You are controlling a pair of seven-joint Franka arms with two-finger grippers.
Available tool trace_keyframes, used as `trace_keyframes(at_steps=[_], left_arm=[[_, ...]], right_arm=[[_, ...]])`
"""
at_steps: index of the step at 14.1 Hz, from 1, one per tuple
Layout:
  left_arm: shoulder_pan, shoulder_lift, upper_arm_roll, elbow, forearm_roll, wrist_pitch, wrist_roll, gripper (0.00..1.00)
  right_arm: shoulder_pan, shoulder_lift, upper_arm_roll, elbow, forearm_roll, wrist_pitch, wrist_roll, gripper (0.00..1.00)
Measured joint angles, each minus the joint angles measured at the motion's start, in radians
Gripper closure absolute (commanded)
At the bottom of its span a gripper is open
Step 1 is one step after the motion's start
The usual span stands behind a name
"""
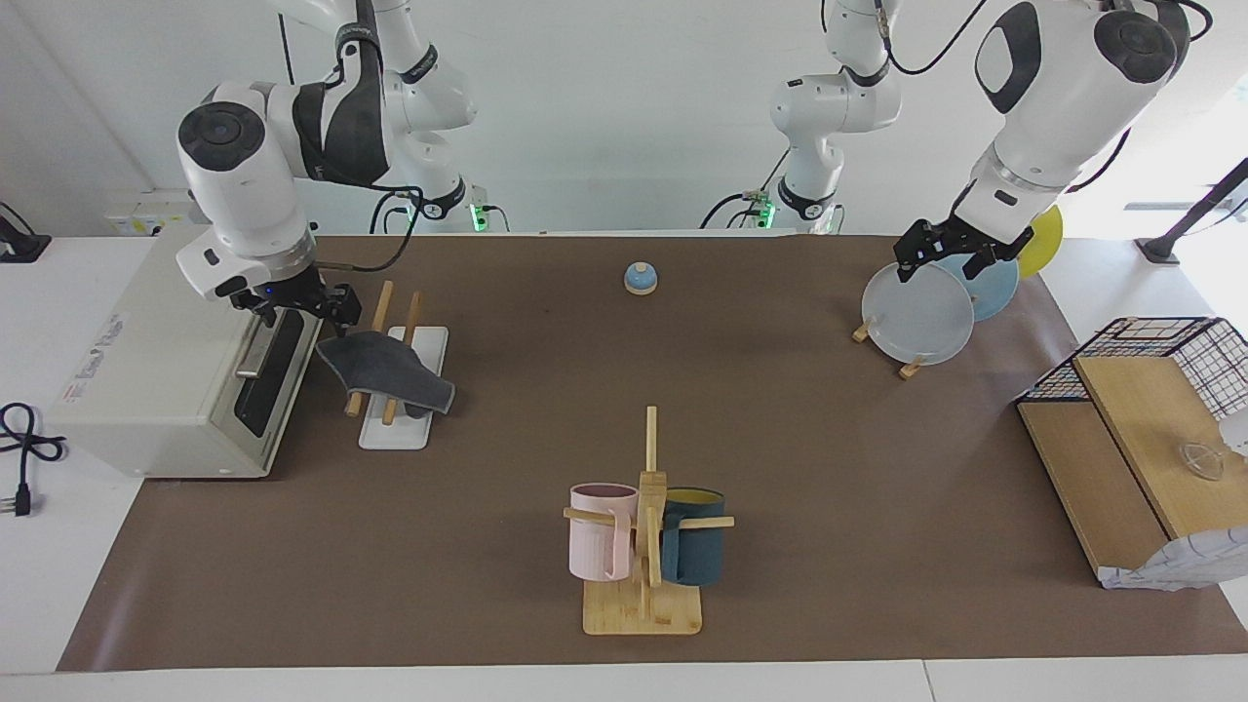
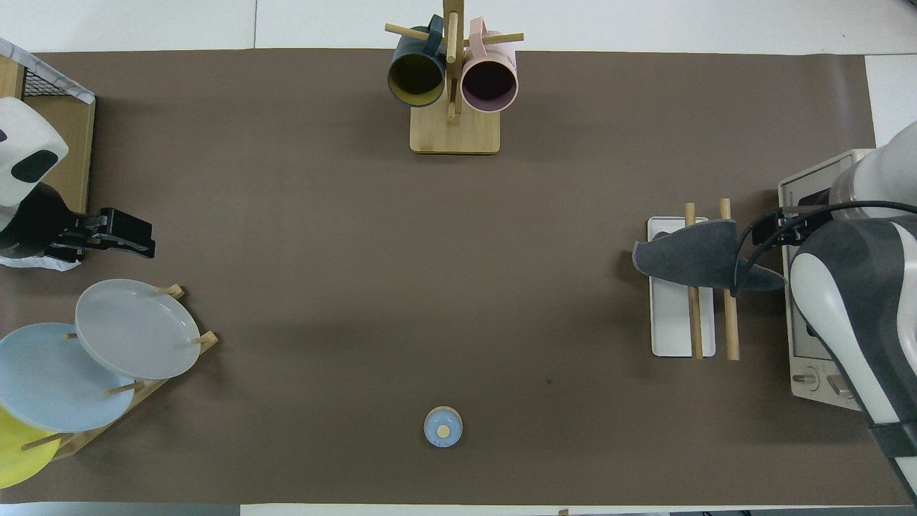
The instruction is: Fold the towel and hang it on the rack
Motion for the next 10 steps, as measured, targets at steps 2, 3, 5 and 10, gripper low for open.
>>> trace_keyframes(at_steps=[2, 3, 5, 10], left_arm=[[0.0, 0.005, 0.004, 0.006, 0.0, 0.0, 0.001, 0.0], [0.0, 0.005, 0.005, 0.007, 0.0, 0.0, 0.003, 0.0], [0.0, 0.005, 0.008, 0.01, 0.0, 0.001, 0.005, 0.0], [0.0, 0.005, 0.008, 0.022, 0.0, 0.011, 0.005, 0.0]], right_arm=[[0.0, -0.001, 0.002, 0.06, 0.036, -0.088, -0.04, 0.0], [0.0, -0.001, 0.002, 0.089, 0.056, -0.126, -0.069, 0.0], [0.0, -0.002, 0.001, 0.142, 0.066, -0.171, -0.112, 0.0], [0.015, -0.002, 0.004, 0.196, 0.07, -0.294, -0.129, 0.0]])
